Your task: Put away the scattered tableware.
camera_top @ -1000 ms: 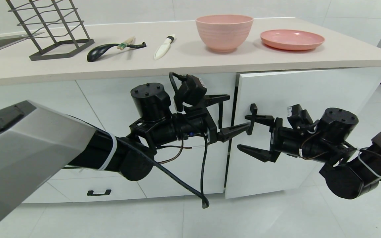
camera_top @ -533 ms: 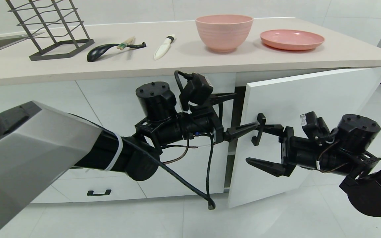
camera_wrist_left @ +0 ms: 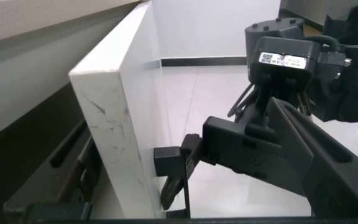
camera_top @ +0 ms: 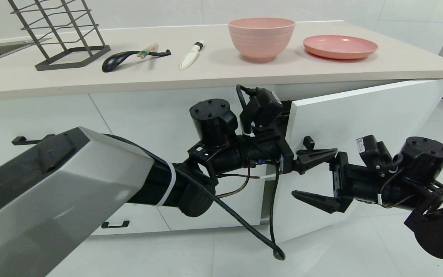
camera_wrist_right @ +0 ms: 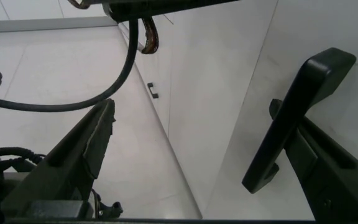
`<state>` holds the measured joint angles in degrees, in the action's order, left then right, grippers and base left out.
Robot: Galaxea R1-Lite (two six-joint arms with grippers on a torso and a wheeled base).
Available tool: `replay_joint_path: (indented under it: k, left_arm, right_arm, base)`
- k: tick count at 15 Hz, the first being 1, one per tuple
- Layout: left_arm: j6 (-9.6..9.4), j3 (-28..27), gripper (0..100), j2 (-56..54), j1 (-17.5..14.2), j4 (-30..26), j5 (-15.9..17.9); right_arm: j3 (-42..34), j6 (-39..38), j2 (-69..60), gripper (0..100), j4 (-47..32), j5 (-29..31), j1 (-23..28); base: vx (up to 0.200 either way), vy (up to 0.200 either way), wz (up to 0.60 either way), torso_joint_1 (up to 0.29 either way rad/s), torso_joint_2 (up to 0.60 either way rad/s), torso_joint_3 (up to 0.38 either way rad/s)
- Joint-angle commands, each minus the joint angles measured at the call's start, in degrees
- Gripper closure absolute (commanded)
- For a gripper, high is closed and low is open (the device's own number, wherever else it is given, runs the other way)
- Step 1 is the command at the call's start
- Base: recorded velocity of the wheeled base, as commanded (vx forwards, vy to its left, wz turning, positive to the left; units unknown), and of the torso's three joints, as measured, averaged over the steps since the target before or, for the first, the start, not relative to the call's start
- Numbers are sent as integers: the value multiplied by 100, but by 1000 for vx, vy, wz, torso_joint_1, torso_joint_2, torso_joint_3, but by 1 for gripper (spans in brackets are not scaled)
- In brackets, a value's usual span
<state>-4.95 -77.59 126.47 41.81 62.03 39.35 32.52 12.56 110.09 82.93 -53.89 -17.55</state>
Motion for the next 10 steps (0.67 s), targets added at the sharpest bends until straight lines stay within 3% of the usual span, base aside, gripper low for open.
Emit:
replay_joint_path:
  k: [1,10]
  left_arm:
    - [3,-28,0,80,73,-6,29]
    - [354,-476,0,300,178,3,-33]
  right_arm:
    - [26,1,47,0,-14,54,121]
    - [-97,10,-23,0,56,63,499]
  base:
    - [0,0,0,0,0,0]
    - [0,0,0,0,0,0]
